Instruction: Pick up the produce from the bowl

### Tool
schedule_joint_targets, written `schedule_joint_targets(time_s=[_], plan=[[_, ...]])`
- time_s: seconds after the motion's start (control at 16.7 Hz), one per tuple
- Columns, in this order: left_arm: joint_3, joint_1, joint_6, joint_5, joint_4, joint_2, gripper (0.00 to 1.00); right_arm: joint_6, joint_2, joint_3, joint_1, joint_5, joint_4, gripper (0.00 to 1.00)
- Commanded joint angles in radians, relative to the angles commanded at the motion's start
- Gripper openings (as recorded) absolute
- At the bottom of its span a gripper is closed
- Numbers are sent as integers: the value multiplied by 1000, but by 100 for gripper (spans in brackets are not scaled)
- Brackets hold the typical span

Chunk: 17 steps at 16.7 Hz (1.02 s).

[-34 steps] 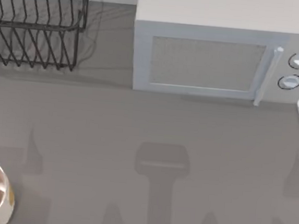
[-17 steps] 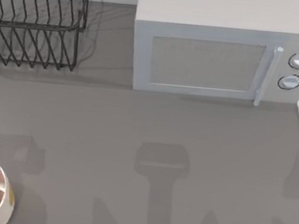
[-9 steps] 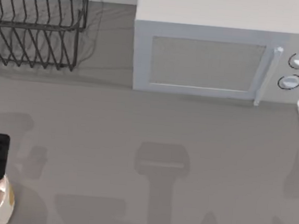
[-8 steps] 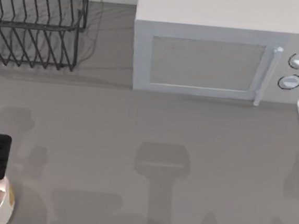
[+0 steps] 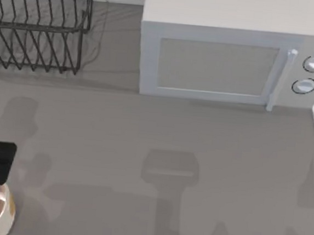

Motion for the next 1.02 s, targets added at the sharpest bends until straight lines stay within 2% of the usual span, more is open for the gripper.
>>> schedule_joint_targets(time_s=[0.36,0.84,1.02], plan=[[-28,4,1,0,40,16,100,0,0,0,0,0,0,100],[-238,4,7,0,459,201,100,0,0,0,0,0,0,100],[-285,5,8,0,531,245,100,0,0,0,0,0,0,100]])
